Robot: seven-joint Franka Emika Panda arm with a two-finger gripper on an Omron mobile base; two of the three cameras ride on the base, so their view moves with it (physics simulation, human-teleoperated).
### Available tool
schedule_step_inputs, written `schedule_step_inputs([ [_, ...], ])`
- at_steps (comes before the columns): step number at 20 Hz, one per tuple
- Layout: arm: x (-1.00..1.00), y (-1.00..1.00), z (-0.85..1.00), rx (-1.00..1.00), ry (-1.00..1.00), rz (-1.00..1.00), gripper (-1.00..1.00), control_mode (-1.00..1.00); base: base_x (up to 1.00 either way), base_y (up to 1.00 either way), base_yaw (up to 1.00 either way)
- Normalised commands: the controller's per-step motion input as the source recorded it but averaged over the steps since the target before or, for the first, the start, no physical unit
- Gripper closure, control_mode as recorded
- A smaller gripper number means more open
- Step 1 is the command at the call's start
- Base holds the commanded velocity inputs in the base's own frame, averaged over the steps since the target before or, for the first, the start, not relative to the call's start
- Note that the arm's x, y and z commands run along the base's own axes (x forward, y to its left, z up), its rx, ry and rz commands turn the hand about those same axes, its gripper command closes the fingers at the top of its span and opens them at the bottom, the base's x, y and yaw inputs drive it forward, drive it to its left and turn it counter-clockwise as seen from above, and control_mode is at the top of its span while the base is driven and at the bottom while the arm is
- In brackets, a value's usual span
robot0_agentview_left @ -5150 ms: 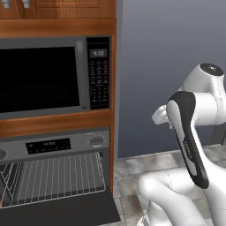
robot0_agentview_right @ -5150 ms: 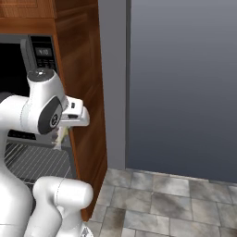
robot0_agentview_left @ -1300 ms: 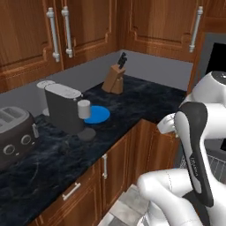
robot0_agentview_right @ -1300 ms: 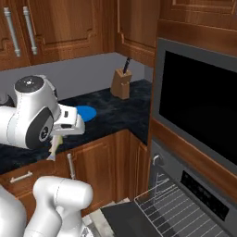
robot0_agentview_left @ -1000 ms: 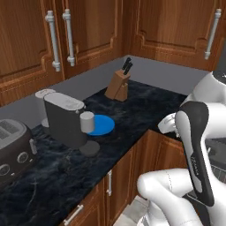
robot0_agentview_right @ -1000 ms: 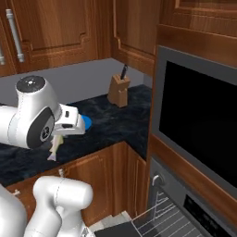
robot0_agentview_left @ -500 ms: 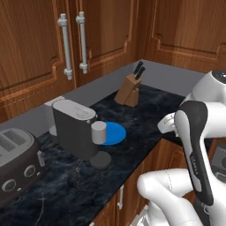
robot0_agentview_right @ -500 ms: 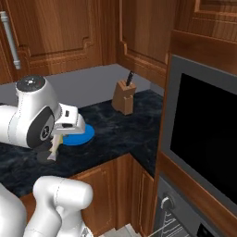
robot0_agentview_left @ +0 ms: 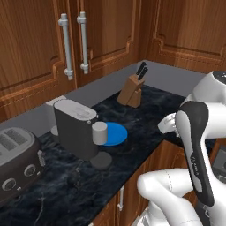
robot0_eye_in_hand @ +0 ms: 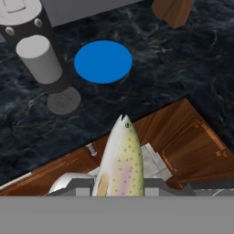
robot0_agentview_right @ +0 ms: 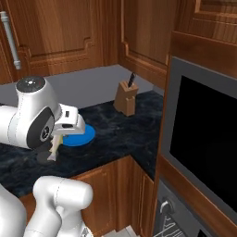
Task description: Take the fish from the oven and place it on the plate on the counter.
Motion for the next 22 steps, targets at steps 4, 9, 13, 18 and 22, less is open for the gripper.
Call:
schedule_step_inputs([
  [4, 0.00, 0.00, 0.00, 0.00, 0.00, 0.00, 1.00, 1.00, 0.60, 0.00, 0.01],
  [9, 0.00, 0.00, 0.00, 0.00, 0.00, 0.00, 1.00, 1.00, 0.32, 0.00, 0.03],
  [13, 0.00, 0.00, 0.00, 0.00, 0.00, 0.00, 1.00, 1.00, 0.18, 0.00, 0.09],
  [18, 0.00, 0.00, 0.00, 0.00, 0.00, 0.00, 1.00, 1.00, 0.16, 0.00, 0.01],
  [22, 0.14, 0.00, 0.00, 0.00, 0.00, 0.00, 1.00, -1.00, 0.13, -0.01, 0.00],
])
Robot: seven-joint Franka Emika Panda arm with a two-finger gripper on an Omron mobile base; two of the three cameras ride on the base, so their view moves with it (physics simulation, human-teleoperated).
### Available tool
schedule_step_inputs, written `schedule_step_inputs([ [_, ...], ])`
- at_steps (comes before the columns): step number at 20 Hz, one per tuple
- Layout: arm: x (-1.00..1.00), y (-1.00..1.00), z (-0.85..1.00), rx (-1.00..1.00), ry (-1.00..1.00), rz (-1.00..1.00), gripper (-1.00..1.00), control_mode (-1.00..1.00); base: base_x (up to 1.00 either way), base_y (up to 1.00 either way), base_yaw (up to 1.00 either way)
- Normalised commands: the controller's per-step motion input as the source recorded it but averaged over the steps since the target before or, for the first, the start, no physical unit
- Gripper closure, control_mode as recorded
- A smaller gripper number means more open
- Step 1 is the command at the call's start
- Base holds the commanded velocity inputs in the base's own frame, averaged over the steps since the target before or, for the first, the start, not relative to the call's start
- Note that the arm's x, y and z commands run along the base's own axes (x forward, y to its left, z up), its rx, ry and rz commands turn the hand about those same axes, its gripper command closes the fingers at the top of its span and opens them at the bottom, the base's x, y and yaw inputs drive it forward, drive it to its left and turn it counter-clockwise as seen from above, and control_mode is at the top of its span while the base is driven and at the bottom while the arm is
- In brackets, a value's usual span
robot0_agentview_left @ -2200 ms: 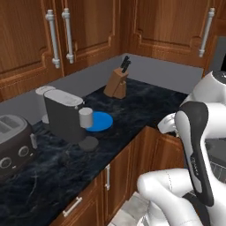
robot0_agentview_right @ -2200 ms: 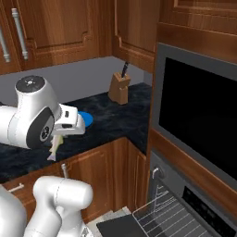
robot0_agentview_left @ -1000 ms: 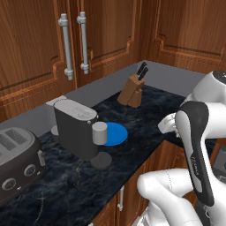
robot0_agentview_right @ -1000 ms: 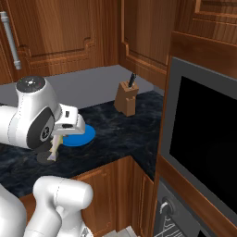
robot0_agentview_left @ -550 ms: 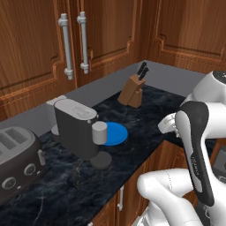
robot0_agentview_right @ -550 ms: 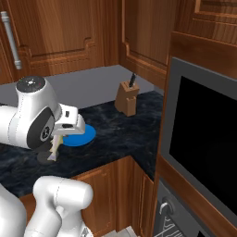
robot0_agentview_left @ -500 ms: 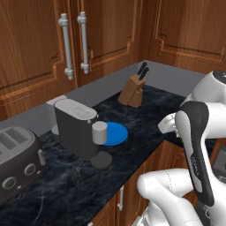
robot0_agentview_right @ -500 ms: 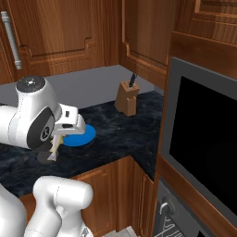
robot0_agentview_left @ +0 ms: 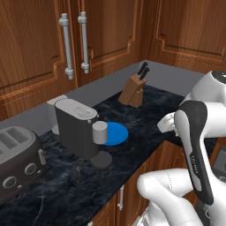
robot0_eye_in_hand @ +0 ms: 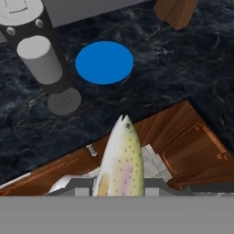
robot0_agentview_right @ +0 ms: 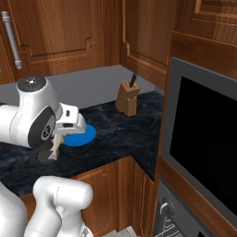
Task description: Take the fish from the oven and place it on the plate on the counter.
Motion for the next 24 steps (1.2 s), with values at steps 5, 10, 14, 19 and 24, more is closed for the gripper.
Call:
schedule_step_inputs([
  [5, 0.53, 0.00, 0.00, 0.00, 0.03, 0.05, 1.00, -1.00, 0.00, 0.00, 0.00],
  [10, 0.89, -0.02, 0.00, 0.00, 0.10, 0.24, 1.00, -1.00, 0.00, 0.00, 0.00],
  [14, 0.49, -0.03, 0.00, 0.00, 0.05, 0.28, 1.00, -1.00, 0.00, 0.00, 0.00],
  [19, 0.36, 0.04, -0.30, 0.00, 0.01, 0.24, 1.00, -1.00, 0.00, 0.00, 0.00],
  [24, 0.95, 0.52, -0.24, 0.00, 0.19, 0.05, 1.00, -1.00, 0.00, 0.00, 0.00],
])
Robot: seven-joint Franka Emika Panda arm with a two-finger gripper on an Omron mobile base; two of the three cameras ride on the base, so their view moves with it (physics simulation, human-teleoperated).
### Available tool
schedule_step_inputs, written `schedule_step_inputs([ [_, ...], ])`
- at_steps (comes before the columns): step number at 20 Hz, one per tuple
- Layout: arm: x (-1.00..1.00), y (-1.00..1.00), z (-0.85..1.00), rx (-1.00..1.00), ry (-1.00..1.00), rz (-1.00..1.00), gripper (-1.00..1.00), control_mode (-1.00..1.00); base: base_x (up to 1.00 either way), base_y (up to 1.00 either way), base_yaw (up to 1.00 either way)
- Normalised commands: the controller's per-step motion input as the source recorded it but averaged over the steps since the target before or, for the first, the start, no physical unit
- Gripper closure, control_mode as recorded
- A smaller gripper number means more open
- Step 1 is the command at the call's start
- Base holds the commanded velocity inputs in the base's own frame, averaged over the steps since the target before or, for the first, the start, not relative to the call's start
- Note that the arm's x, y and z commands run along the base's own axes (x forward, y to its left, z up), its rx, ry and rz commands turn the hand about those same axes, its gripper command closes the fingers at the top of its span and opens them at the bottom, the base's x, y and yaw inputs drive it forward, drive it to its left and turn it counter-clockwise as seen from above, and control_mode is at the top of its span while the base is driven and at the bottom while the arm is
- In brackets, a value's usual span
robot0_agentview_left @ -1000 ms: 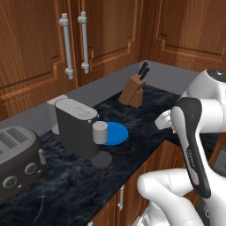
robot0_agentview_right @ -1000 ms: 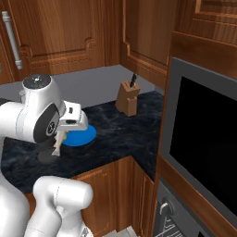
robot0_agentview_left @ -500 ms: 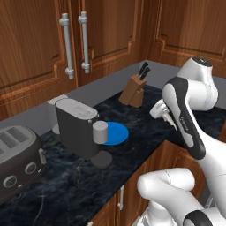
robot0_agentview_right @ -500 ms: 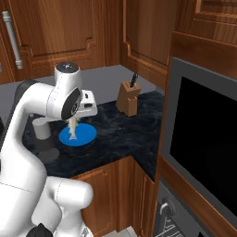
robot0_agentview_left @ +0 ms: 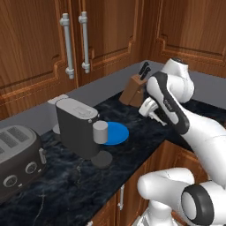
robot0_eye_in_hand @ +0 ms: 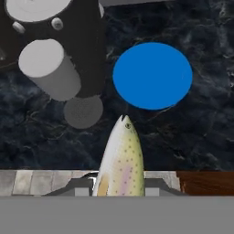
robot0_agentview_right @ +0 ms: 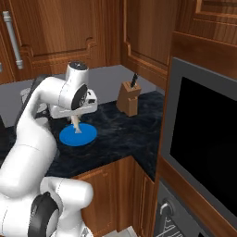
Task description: Take the fish from the oven and place it on the plate on the counter.
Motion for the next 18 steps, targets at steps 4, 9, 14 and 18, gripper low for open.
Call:
schedule_step_inputs([
  [4, 0.94, 0.11, -0.45, 0.00, 0.04, 0.06, 1.00, -1.00, 0.00, 0.00, 0.00],
  [9, 0.53, 0.00, -0.55, -0.01, -0.01, 0.09, 1.00, -1.00, 0.00, 0.00, 0.00],
  [14, 0.00, 0.00, -0.71, -0.06, -0.08, 0.05, 1.00, -1.00, 0.00, 0.00, 0.00],
  [18, 0.07, 0.15, -0.56, -0.16, 0.01, 0.03, 1.00, -1.00, 0.00, 0.00, 0.00],
])
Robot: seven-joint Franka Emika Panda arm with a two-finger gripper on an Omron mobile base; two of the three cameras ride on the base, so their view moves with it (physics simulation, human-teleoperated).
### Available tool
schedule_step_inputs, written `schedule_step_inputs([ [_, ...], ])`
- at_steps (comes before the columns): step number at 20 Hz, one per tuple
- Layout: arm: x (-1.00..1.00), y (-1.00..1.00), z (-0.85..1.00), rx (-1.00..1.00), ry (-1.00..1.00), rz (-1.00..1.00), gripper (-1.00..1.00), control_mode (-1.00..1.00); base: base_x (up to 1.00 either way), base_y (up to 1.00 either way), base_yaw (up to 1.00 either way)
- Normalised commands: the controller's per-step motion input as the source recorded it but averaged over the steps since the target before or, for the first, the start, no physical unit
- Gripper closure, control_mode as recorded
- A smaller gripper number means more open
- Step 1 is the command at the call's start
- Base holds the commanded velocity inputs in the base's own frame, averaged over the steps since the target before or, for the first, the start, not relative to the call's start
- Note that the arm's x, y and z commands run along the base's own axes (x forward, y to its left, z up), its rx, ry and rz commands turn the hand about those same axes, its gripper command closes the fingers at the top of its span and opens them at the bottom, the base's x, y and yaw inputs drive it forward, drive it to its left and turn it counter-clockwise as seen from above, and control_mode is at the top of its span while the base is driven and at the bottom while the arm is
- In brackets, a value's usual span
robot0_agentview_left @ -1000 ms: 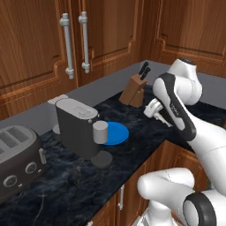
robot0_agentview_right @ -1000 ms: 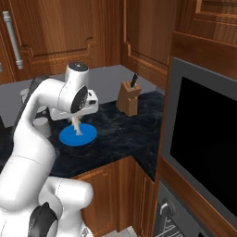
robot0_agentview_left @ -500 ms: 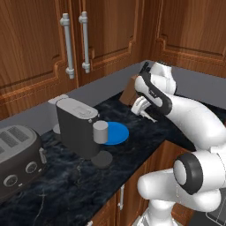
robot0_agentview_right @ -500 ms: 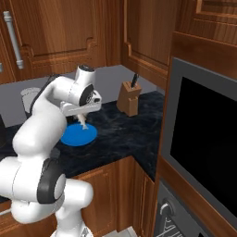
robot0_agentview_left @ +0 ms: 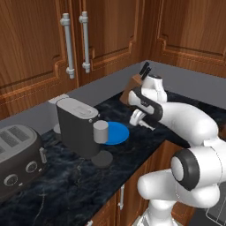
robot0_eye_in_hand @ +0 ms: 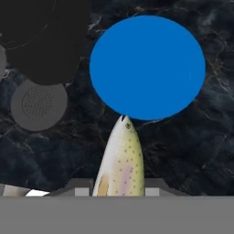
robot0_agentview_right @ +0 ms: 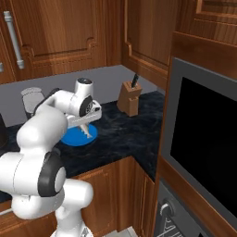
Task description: Take the fish from the oven and place it on the plate on the counter.
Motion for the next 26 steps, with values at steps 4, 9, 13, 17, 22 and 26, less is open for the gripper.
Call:
schedule_step_inputs([
  [4, 0.23, 0.28, -0.25, -0.15, 0.04, 0.05, 1.00, -1.00, 0.00, 0.00, 0.00],
  [9, 0.55, 0.09, -0.01, -0.04, 0.01, 0.14, 1.00, -1.00, 0.00, 0.00, 0.00],
  [13, 0.63, 0.00, -0.06, 0.00, 0.00, 0.23, 1.00, -1.00, 0.00, 0.00, 0.00],
  [17, 0.33, 0.02, -0.24, 0.00, 0.00, 0.26, 1.00, -1.00, 0.00, 0.00, 0.00],
  [22, 0.01, 0.01, -0.37, -0.03, 0.00, 0.26, 1.00, -1.00, 0.00, 0.00, 0.00],
  [26, 0.01, 0.10, -0.18, -0.01, -0.02, 0.27, 1.00, -1.00, 0.00, 0.00, 0.00],
])
